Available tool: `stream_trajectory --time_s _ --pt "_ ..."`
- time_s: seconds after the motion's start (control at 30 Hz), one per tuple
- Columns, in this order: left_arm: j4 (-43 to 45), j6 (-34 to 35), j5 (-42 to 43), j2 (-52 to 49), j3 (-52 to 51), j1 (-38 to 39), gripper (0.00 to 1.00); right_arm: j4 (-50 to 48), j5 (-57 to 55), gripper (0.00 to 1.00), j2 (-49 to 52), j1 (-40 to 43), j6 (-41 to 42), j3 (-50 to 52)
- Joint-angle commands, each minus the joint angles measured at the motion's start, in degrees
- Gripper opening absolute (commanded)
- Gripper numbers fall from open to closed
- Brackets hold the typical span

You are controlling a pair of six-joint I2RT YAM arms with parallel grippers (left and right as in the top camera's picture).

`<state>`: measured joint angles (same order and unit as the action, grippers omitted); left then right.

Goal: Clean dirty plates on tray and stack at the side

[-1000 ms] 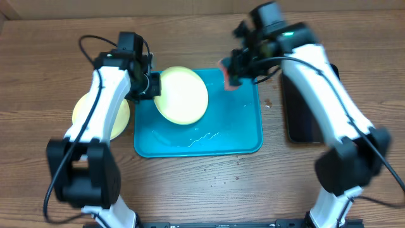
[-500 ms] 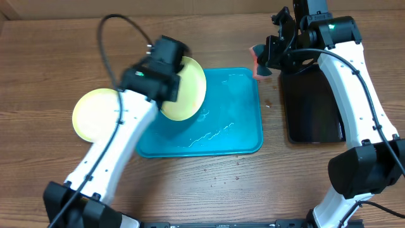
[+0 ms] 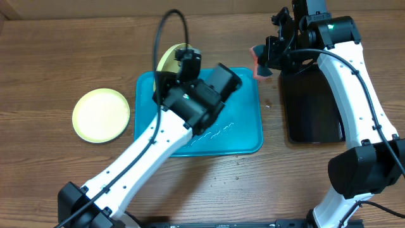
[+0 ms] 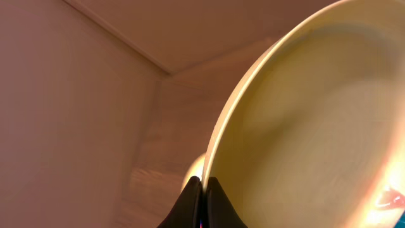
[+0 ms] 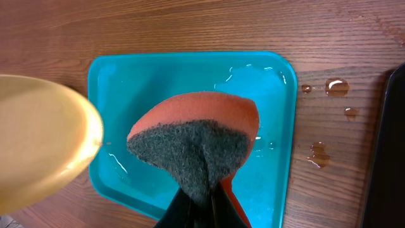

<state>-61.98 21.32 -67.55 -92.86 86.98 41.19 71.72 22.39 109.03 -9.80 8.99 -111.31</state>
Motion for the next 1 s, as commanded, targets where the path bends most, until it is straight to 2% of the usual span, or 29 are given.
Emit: stream_trajectory --time_s 0.0,0.23,0.43,0.53,0.7,0.8,0.97 --pt "0.04 2.47 -14.19 1.05 -0.26 2.56 0.04 0.0 -0.07 0.04 -0.11 -0.15 -0.11 -0.2" --pt "0.04 1.33 -20.13 1.05 -0.26 4.9 0.04 0.63 -0.37 0.04 -0.11 -0.15 -0.11 -0.2" --pt "0.07 1.4 -17.11 1.05 -0.26 4.85 0.04 0.81 -0.5 0.04 -0.11 -0.15 -0.11 -0.2" --pt "-0.42 1.4 -6.49 1.05 -0.26 3.98 0.04 0.83 -0.5 0.04 -0.11 -0.13 -0.11 -0.2" --pt "-0.96 1.36 18.38 1.05 -0.26 -1.66 0.04 0.83 -0.5 0.04 -0.11 -0.15 -0.11 -0.2" --pt "-1.05 -0.48 35.71 1.03 -0.26 -9.62 0.04 0.79 -0.5 0.04 -0.11 -0.15 -0.11 -0.2" --pt "-0.98 -4.68 52.81 1.03 -0.26 -24.09 0.04 0.81 -0.48 0.04 -0.11 -0.15 -0.09 -0.2"
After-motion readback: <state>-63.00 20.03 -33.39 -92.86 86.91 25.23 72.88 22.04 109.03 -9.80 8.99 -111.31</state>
